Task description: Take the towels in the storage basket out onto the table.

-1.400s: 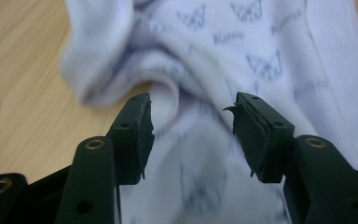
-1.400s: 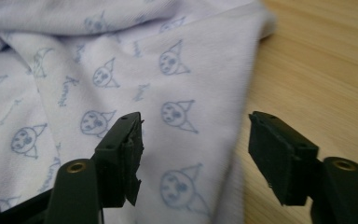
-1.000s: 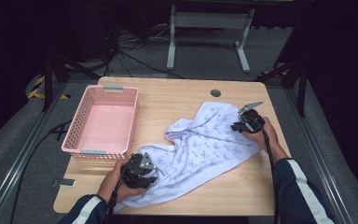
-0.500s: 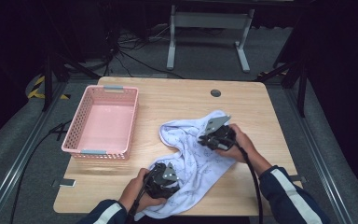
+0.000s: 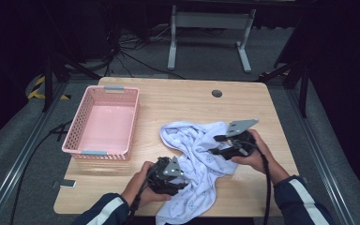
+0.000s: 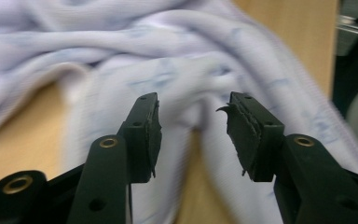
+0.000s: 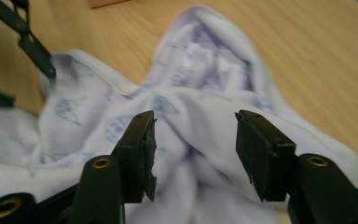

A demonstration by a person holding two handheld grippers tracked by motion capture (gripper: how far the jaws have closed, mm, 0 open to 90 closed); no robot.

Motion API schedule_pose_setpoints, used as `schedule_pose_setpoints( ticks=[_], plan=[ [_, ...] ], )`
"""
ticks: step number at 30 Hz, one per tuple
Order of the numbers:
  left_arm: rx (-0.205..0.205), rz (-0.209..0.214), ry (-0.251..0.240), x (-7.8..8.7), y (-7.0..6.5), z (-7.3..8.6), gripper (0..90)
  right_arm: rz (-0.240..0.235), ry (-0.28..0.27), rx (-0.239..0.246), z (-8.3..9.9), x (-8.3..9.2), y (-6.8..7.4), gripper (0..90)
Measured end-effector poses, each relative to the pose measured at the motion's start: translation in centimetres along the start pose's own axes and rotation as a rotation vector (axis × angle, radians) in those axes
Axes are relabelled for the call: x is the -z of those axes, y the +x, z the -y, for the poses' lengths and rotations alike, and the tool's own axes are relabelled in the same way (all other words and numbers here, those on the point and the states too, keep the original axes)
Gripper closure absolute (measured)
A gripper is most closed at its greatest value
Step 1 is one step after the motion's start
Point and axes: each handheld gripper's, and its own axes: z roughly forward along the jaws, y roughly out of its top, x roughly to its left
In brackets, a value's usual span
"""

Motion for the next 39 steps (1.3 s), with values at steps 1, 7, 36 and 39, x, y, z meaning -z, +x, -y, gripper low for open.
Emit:
schedule_pose_setpoints(
  ticks=[1, 7, 36, 39],
  plan=[
    [0.043, -0.023, -0.005, 0.1, 1.2, 0.7, 53.5, 0.009, 0.003, -0.01, 1.0, 1.0, -0.4, 55.3],
    [0.1, -0.041, 0.03, -1.8, 3.1, 1.7, 55.3, -0.027, 0.12, 0.019, 2.5, -1.3, 1.3, 60.8],
    [0.247, -0.039, 0.206, 5.3, 2.7, 9.8, 80.7, 0.762, 0.262, -0.368, 10.4, 5.0, -14.7, 85.5],
    [0.278, -0.059, 0.167, 5.7, 2.6, 10.6, 69.2, 0.805, 0.238, -0.38, 10.5, 4.9, -15.0, 63.5]
  ],
)
